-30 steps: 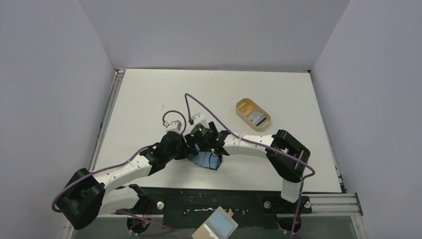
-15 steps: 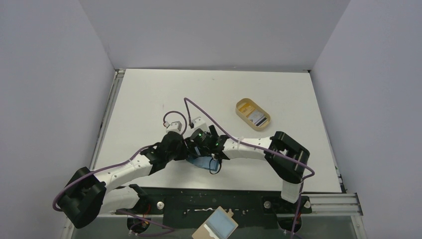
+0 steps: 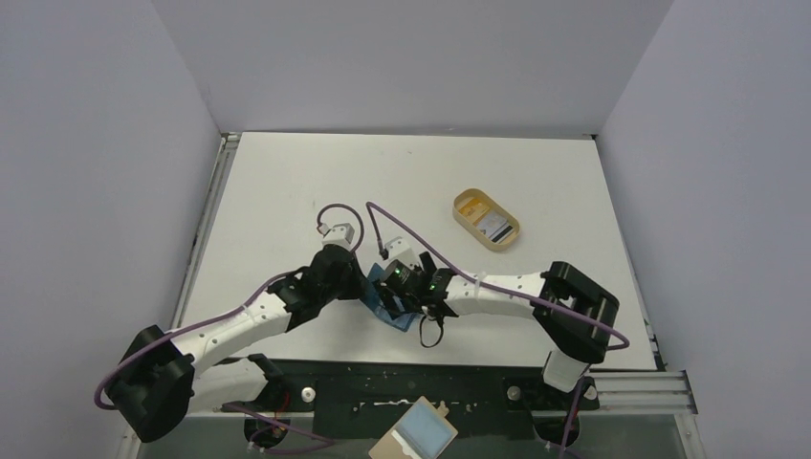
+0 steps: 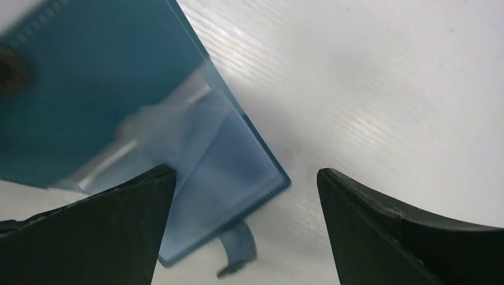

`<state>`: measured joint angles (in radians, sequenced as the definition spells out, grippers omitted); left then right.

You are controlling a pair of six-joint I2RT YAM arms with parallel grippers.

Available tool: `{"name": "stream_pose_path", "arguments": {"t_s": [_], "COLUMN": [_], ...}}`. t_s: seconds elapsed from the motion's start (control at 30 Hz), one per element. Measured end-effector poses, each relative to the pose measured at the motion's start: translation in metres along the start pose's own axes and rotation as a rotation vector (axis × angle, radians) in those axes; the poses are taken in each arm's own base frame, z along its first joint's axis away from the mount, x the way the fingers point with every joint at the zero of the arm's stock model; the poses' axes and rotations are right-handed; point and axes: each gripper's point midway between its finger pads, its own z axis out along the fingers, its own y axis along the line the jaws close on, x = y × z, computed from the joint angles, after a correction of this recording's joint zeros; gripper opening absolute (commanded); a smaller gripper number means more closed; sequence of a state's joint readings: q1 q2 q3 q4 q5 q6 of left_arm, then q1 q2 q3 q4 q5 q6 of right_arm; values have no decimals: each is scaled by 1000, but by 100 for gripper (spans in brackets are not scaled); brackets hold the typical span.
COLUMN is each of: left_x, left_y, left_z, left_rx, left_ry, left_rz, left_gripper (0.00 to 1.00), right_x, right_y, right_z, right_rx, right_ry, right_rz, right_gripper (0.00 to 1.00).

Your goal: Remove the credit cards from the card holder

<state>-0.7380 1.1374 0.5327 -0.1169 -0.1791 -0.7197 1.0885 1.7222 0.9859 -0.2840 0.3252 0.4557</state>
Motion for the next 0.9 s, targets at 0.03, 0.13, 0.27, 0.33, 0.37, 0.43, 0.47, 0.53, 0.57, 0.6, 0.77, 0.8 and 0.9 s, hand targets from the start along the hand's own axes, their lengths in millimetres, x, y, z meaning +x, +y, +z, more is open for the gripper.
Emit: {"name": "stream_pose_path", "arguments": {"t_s": [0.03, 0.13, 0.27, 0.33, 0.37, 0.43, 0.47, 0.53, 0.57, 0.6, 0.77, 0.8, 0.9], "left_x": [-2, -12, -24, -27, -29, -30, -31, -33, -34, -36, -46, -48, -54], "left_y": [-1, -3, -6, -6, -6, -6, -5, -4, -4, -4, -11, -13, -21], "left_z": [-1, -4, -8, -10, -11, -13, -14, -17, -19, -20, -31, -34, -41], "left_rx": [2, -5, -7, -8, -9, -14, -18, -27, -31, -35, -58, -63, -66], "left_ry": [-4, -32, -66, -75, -79, -82, -82, -83, -83, -83, -97, -101, -115], "left_rz": [4, 19, 28, 36, 39, 43, 47, 59, 65, 69, 119, 136, 172], "left_gripper": [0, 0, 0, 0, 0, 0, 0, 0, 0, 0, 0, 0, 0], "right_x": [3, 20, 36, 42, 43, 42, 40, 35, 32, 29, 27, 28, 32], "right_y": [-4, -22, -42, -51, -55, -61, -62, -65, -66, -66, -66, -65, -62], "right_z": [-4, -19, -35, -43, -47, -54, -57, -63, -66, -68, -68, -67, -64], "right_rx": [9, 50, 97, 120, 130, 144, 147, 149, 148, 147, 138, 134, 116], "right_ry": [6, 50, 94, 106, 107, 100, 92, 66, 54, 43, 17, 15, 13], "right_rz": [-3, -28, -53, -58, -57, -50, -44, -30, -23, -17, -2, 0, 1], "right_gripper": [93, 93, 94, 94, 94, 95, 95, 96, 96, 96, 96, 96, 96]}}
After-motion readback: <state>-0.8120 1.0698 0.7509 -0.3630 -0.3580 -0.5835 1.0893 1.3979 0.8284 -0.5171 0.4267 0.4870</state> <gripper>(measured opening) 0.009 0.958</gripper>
